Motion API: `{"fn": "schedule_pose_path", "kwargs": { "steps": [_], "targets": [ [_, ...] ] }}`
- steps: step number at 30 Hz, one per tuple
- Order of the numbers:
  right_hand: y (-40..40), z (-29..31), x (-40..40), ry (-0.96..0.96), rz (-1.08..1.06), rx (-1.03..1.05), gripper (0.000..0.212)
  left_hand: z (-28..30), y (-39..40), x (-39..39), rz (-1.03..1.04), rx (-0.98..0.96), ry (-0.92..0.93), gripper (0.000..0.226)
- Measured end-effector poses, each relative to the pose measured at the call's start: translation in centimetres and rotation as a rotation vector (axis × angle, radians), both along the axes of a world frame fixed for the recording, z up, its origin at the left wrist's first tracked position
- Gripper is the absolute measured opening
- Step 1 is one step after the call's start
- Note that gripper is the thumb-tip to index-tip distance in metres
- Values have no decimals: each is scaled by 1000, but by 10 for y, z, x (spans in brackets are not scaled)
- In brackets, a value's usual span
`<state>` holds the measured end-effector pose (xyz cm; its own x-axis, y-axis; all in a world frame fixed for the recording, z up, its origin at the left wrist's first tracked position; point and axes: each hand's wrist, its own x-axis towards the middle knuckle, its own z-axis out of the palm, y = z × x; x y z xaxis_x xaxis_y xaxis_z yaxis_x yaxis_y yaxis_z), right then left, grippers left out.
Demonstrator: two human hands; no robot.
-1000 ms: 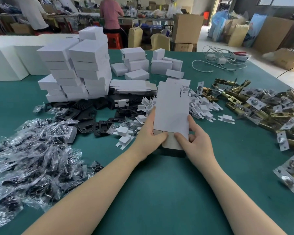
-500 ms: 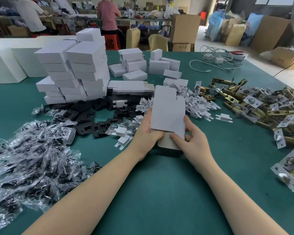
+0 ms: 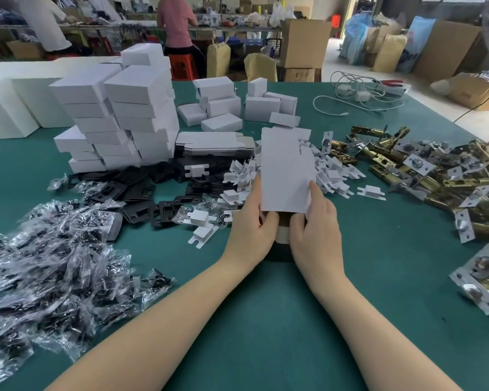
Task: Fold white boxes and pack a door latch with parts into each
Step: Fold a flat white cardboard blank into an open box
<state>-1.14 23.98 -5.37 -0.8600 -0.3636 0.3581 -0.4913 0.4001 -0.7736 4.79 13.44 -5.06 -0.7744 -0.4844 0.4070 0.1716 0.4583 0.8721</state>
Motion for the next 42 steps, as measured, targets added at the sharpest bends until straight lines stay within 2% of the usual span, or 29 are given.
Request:
{"fn": "schedule_pose_path", "kwargs": {
  "steps": [3, 7, 11, 15, 16, 18, 22, 24, 26, 28, 29, 30, 32, 36, 39, 42],
  "targets": [
    [4, 2, -5, -94, -73, -23, 54, -2, 2, 1, 42, -64, -83, 71],
    [5, 4, 0, -148, -100, -214, 49, -8, 5, -2, 31, -152, -205, 83],
    [5, 5, 1, -252, -82, -391, 43, -7, 3, -4, 28, -316, -279, 79],
    [8, 5, -2, -329, -23, -538, 34, -4, 6, -2, -9, -418, -271, 77],
    [10, 5, -5, -339, 1, -544, 33, -4, 6, -1, -23, -386, -294, 82],
    [14, 5, -9, -324, 69, -506, 34, -3, 5, 2, -32, -184, -296, 84],
    [14, 1, -11, -316, 212, -381, 41, 0, -9, -3, 19, 369, -41, 28],
    [14, -3, -13, -379, 332, -349, 47, 0, -17, -5, -43, 693, 37, 26],
    [17, -2, -17, -498, 536, -322, 55, 0, -25, -6, -80, 898, 67, 34],
    [18, 3, -19, -577, 661, -296, 55, -1, -30, -6, -84, 921, 65, 49],
    [18, 5, -19, -610, 626, -324, 46, -1, -31, -5, -92, 895, 49, 57],
    [17, 9, -18, -663, 532, -380, 37, -1, -30, -4, -119, 860, 24, 65],
    [16, 13, -16, -741, 289, -457, 37, -2, -27, -2, -215, 773, -46, 78],
    [21, 9, -19, -604, 118, -405, 43, -3, -21, 0, -350, 679, -151, 88],
    [19, 9, -18, -506, 77, -344, 50, 0, -20, 0, -348, 647, -161, 68],
    [17, 10, -17, -435, 91, -277, 50, 0, -15, -2, -221, 639, -136, 22]
  ]
}}
